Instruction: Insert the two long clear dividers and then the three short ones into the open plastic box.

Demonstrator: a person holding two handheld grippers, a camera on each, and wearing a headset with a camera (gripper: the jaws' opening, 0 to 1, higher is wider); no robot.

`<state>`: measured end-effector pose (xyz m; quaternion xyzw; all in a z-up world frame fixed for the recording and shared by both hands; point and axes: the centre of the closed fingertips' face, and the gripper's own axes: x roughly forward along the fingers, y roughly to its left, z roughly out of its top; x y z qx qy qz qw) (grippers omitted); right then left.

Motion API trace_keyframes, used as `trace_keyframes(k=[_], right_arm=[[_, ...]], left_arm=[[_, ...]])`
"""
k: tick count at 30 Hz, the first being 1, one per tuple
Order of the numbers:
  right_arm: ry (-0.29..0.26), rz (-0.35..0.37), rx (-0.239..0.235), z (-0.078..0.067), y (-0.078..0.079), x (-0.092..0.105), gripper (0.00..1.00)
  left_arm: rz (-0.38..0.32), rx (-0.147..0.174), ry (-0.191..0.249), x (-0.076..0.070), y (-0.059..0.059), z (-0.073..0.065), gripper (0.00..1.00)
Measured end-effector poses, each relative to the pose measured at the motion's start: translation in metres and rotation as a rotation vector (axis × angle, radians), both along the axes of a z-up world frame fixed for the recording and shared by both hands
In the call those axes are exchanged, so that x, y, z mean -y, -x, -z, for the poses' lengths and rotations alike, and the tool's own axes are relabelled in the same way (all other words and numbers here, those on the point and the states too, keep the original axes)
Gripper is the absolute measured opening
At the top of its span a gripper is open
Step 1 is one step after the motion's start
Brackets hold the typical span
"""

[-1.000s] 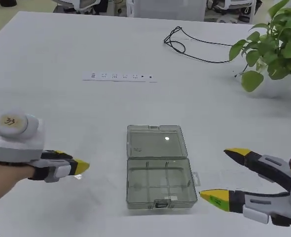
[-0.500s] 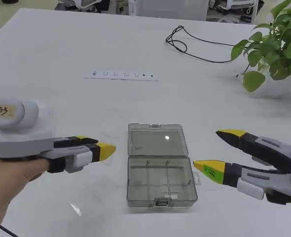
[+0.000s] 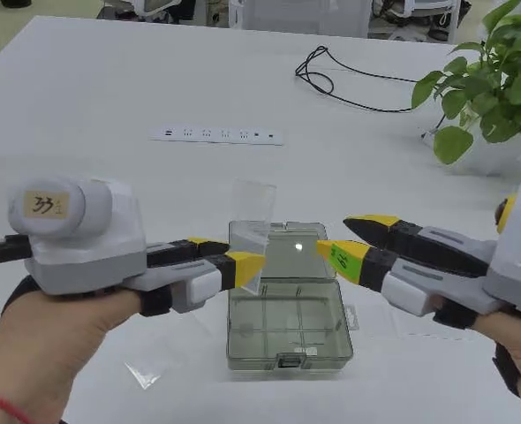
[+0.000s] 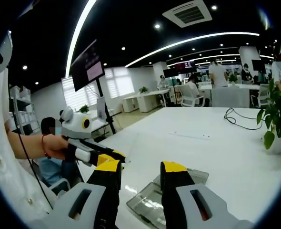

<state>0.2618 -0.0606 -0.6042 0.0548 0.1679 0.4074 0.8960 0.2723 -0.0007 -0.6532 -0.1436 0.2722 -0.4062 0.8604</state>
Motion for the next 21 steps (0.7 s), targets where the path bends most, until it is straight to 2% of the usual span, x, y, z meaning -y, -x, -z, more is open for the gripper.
trace_keyframes(k=[6,12,16,21], right_arm=[[-0.021,0.012,-0.038,0.006,-0.001,-0.011,0.27],[-0.041,0.018,-0.064,0.008,0.0,-0.02,0.22],[-0.038,0.027,-0.077,0.011,-0.003,-0.021,0.2],[-0.061,0.038,-0.103,0.012,-0.005,-0.023,0.16]], left_arm=[[0.024,0.016,0.008,0.012,0.004,-0.006,0.3],[0.049,0.045,-0.011,0.019,0.006,-0.01,0.3],[0.062,0.055,-0.016,0.023,0.008,-0.011,0.3],[0.073,0.068,-0.03,0.023,0.007,-0.012,0.3]])
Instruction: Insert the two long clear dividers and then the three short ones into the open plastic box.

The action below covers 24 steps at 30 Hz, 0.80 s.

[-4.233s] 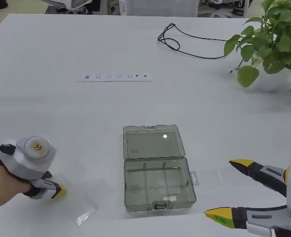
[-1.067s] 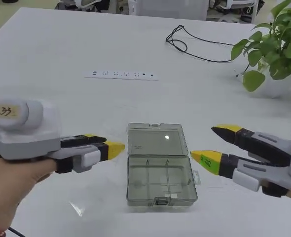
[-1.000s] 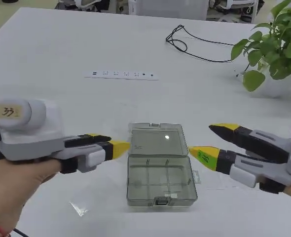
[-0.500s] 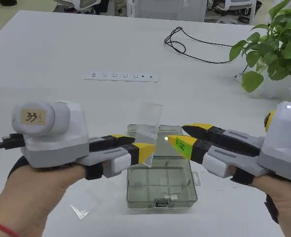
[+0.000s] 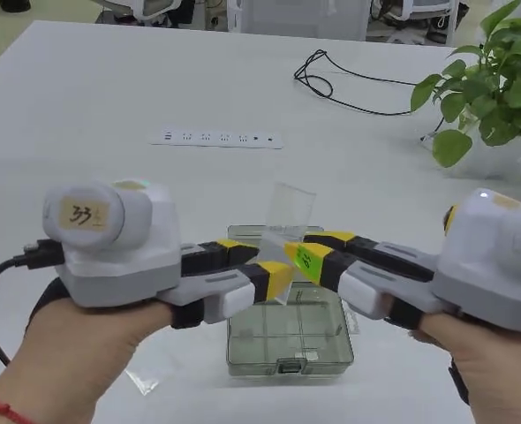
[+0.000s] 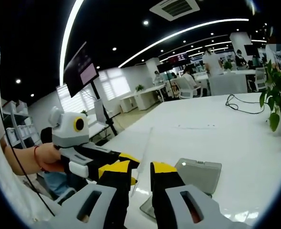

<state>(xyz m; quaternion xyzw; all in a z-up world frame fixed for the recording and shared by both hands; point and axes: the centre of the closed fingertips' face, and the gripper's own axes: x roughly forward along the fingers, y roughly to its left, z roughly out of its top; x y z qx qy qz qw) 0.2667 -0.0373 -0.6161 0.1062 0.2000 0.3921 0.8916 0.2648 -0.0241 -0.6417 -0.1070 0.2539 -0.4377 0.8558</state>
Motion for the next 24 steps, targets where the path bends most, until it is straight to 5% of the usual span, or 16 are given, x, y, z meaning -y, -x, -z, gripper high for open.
trace_keyframes(k=[11,20,24], right_arm=[[-0.032,0.063,-0.063,0.0048,-0.0021,-0.0029,0.07],[-0.032,0.078,-0.073,0.0038,-0.0049,0.0013,0.06],[-0.043,0.08,-0.089,0.0039,-0.0053,0.0039,0.06]], left_arm=[[-0.004,0.022,-0.009,0.0025,-0.0035,0.0,0.3],[-0.001,0.01,0.011,0.0024,-0.0014,0.0002,0.28],[0.024,0.045,-0.003,0.0036,0.0007,0.0007,0.28]])
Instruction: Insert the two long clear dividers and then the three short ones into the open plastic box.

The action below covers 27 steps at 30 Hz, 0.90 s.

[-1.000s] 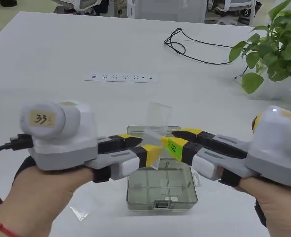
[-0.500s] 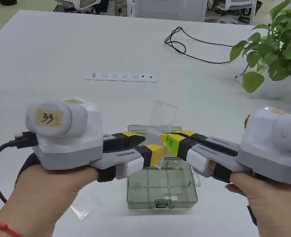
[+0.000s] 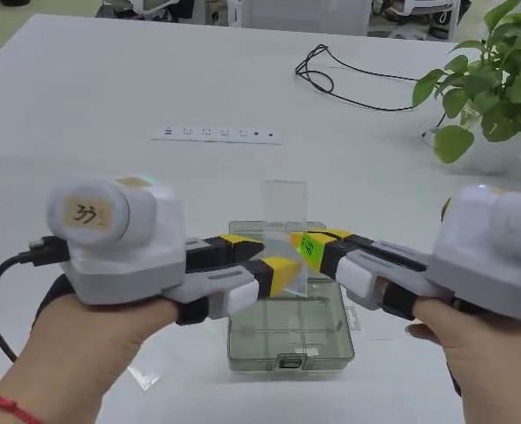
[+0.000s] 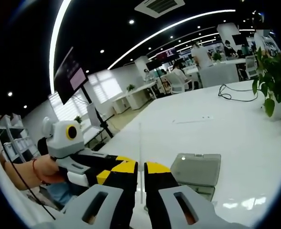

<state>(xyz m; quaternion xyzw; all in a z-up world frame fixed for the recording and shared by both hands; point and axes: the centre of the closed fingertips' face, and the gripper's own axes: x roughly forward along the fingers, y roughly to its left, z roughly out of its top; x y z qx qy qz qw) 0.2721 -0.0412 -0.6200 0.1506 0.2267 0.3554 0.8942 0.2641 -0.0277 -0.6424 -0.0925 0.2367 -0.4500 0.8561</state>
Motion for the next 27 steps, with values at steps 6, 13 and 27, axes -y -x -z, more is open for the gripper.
trace_keyframes(k=[6,13,27], right_arm=[[0.013,0.009,0.001,-0.004,-0.003,0.008,0.06],[0.039,0.024,-0.024,-0.001,-0.008,0.02,0.06],[0.124,0.024,-0.118,0.016,-0.008,0.03,0.06]], left_arm=[[0.019,0.036,-0.007,-0.006,0.003,0.003,0.31],[0.045,0.068,-0.038,-0.019,0.008,0.012,0.4],[0.107,0.119,-0.115,-0.05,0.02,0.036,0.62]])
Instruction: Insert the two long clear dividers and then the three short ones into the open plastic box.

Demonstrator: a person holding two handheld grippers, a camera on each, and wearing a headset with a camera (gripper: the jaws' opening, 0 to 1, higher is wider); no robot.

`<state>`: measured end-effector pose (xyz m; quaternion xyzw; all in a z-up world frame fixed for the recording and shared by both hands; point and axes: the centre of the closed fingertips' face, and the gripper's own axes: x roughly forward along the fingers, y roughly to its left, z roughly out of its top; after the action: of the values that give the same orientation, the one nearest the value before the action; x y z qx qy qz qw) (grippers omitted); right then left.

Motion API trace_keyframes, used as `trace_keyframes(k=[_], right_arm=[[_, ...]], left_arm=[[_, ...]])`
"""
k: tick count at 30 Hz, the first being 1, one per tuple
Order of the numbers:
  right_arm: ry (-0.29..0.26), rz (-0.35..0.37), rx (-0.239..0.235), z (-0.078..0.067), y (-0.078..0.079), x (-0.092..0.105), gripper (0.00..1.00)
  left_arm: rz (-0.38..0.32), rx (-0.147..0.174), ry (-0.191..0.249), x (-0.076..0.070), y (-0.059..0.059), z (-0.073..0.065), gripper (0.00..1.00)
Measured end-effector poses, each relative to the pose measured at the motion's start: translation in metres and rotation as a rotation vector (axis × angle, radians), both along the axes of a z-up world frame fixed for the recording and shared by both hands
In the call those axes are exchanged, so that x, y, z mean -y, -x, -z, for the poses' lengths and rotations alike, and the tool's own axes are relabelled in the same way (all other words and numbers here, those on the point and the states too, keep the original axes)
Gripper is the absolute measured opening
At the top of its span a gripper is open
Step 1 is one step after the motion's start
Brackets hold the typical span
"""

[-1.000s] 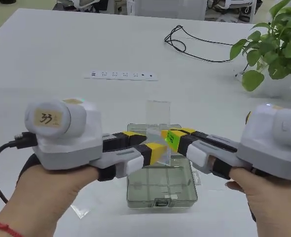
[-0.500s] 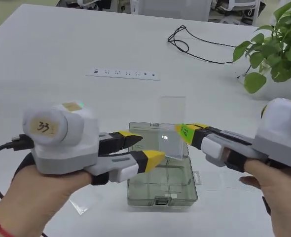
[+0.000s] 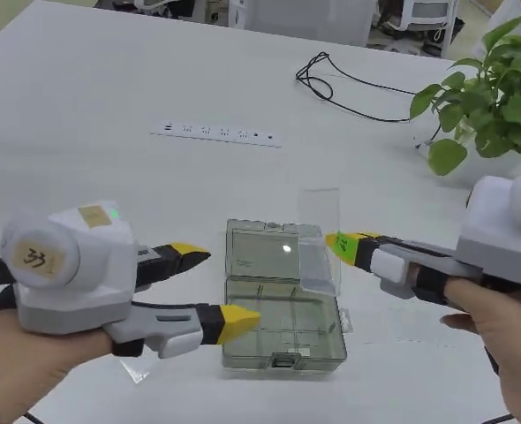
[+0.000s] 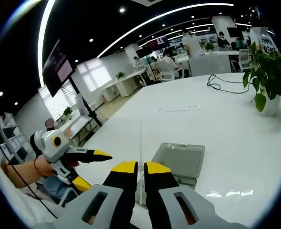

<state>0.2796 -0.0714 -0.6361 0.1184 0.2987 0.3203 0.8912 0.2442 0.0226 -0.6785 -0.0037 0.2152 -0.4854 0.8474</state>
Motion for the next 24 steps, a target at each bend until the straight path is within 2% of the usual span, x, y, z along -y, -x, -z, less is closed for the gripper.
trace_keyframes(k=[8,11,14,16,19,21,24], right_arm=[[0.067,0.015,-0.053,0.009,-0.006,0.008,0.06],[0.079,0.023,-0.095,0.014,-0.006,0.009,0.06],[0.124,0.026,-0.13,0.022,-0.007,0.012,0.06],[0.127,0.028,-0.151,0.025,-0.007,0.012,0.06],[0.14,0.038,-0.188,0.031,-0.009,0.014,0.06],[0.163,0.042,-0.226,0.037,-0.008,0.016,0.06],[0.175,0.066,-0.294,0.049,-0.008,0.019,0.06]], left_arm=[[0.045,0.019,-0.038,-0.01,0.006,0.013,0.74],[0.061,0.027,-0.051,-0.011,0.008,0.018,0.79],[0.076,0.034,-0.059,-0.012,0.008,0.023,0.82],[0.085,0.041,-0.063,-0.012,0.008,0.025,0.84],[0.102,0.045,-0.073,-0.012,0.007,0.031,0.88],[0.105,0.03,-0.078,-0.013,0.007,0.036,0.89],[0.107,0.029,-0.073,-0.013,0.006,0.037,0.89]])
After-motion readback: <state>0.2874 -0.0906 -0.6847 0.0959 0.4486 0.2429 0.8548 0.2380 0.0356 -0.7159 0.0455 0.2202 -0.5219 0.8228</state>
